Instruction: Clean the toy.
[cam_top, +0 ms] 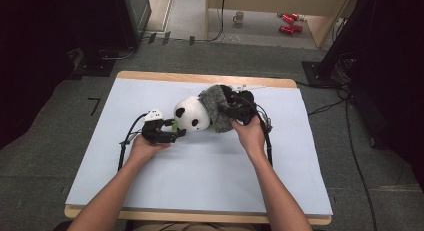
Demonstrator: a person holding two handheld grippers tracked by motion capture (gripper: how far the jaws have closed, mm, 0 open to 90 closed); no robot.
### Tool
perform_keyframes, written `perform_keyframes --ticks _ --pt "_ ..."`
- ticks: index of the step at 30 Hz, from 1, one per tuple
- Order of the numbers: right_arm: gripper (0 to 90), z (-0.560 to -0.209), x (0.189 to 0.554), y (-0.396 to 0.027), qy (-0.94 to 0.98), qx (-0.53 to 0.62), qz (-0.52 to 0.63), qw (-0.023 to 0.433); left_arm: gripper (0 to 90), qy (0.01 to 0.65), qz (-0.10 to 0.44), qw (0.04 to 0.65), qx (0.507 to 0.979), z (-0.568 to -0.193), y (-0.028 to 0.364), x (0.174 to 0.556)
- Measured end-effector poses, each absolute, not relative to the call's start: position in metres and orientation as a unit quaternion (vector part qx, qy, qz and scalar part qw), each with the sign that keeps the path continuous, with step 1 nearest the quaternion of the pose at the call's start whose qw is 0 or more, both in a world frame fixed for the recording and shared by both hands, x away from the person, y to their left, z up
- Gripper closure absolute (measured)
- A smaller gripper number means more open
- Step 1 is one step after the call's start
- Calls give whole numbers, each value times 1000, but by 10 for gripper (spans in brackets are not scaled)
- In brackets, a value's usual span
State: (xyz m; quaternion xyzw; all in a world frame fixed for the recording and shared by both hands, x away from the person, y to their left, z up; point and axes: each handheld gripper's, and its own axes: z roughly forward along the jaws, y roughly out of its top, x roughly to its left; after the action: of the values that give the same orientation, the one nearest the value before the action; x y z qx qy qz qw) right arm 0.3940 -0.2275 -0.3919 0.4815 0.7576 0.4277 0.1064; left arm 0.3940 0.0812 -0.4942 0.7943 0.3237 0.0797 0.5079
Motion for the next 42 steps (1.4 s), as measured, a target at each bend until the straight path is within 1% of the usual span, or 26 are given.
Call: perform_keyframes --ticks 1,3,4,5,6,7,8,9,10,14,15,16,20,22,23,27,28,29,31,33,34,35,37,38,40,42 --pt "778 -392 394 -228 758 482 426 106 290 322 80 509 794 -494 80 395" --pt "778 -392 394 -229 759 483 424 104 335 316 84 514 793 -494 79 394" --pt "778 -393 394 -230 759 483 424 104 375 312 86 517 793 -494 79 394" --pt "778 -393 393 -231 758 483 425 104 454 310 87 518 793 -493 79 393" --pt "778 -394 393 -231 758 484 425 103 486 310 90 518 792 -493 78 393" --pt "778 -394 393 -232 757 484 426 103 542 314 84 519 790 -493 78 393" --pt "778 -395 393 -233 756 486 427 101 625 322 83 519 787 -492 78 393" --pt "778 -395 393 -233 756 486 427 101 653 326 81 519 786 -491 78 392" --pt "778 -396 393 -233 756 485 429 100 653 326 80 517 787 -491 77 392" --pt "778 -395 392 -234 754 487 430 96 790 324 91 510 792 -486 77 388" --pt "777 -395 392 -234 753 485 434 96 790 320 95 509 793 -484 76 386" --pt "778 -391 389 -237 745 490 445 86 812 310 105 512 794 -478 76 383" --pt "781 -382 383 -242 733 489 466 82 834 298 116 522 791 -466 77 378" --pt "781 -370 375 -246 727 485 478 83 843 289 115 521 795 -454 77 375" --pt "781 -370 375 -246 727 485 478 83 843 286 108 524 795 -451 77 374" --pt "781 -352 362 -246 720 474 501 78 844 275 99 508 810 -428 73 367" --pt "781 -346 358 -245 720 468 507 75 844 274 82 511 810 -422 72 365" --pt "781 -339 353 -243 720 462 513 74 844 274 89 504 814 -415 70 362" --pt "781 -324 344 -236 720 448 525 72 844 274 84 501 817 -407 66 357" --pt "781 -310 334 -227 720 430 542 58 842 277 80 499 817 -403 63 352" --pt "781 -302 326 -212 732 408 542 62 841 278 84 498 817 -403 61 349" --pt "781 -302 326 -212 732 408 542 62 841 277 82 501 816 -403 59 347" --pt "781 -303 322 -197 743 398 535 57 841 276 85 504 814 -403 54 343" --pt "781 -313 325 -185 754 400 517 58 841 273 83 506 814 -403 52 341" --pt "781 -320 328 -181 758 406 507 58 841 271 90 504 815 -404 49 338" --pt "782 -333 333 -178 759 413 503 41 841 278 90 506 811 -406 47 337"
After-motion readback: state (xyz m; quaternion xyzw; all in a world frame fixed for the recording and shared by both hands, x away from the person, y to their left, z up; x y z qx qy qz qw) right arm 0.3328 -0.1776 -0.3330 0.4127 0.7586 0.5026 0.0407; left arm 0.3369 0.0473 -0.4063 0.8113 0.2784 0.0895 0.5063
